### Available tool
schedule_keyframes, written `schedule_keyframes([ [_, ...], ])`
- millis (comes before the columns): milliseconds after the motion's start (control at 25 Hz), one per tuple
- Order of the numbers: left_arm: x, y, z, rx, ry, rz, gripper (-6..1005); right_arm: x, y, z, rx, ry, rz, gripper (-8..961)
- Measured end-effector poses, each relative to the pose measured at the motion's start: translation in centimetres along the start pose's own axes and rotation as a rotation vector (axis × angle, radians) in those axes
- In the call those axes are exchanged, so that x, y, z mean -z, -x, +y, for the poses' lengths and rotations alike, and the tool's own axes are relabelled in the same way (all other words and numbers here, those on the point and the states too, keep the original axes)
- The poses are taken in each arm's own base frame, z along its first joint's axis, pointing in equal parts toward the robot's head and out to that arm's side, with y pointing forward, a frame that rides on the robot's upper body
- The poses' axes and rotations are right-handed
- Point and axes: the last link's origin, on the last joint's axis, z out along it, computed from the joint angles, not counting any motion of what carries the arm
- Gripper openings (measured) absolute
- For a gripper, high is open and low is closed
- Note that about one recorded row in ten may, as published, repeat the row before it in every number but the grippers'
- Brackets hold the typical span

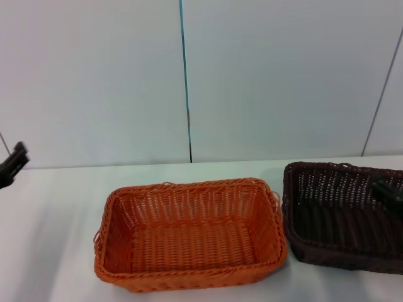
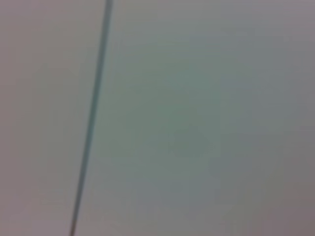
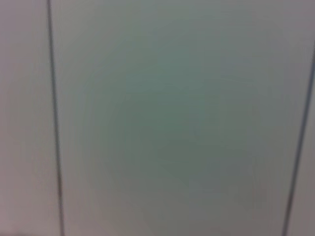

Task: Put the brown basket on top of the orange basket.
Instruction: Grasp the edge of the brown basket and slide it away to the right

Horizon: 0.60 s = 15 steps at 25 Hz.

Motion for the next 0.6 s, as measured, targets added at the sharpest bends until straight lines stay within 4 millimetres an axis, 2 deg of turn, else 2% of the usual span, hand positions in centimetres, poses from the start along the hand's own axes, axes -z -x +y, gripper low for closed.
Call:
schedule_keyframes([
  [200,2.1,0.5,-1.4,0.044,0.003,0.039,878,0.9,-0.3,1.9,-0.039,0.044,-0.018,676],
  [440,3.0,1.5,-2.0,0.047,-0.019,0.020,877,1.3,-0.5,4.5,-0.099,0.055,-0.157,675],
  [600,3.1,2.4,-1.7,0.040,-0.029,0.006,877,1.5,-0.5,6.7,-0.117,0.090,-0.221,675],
])
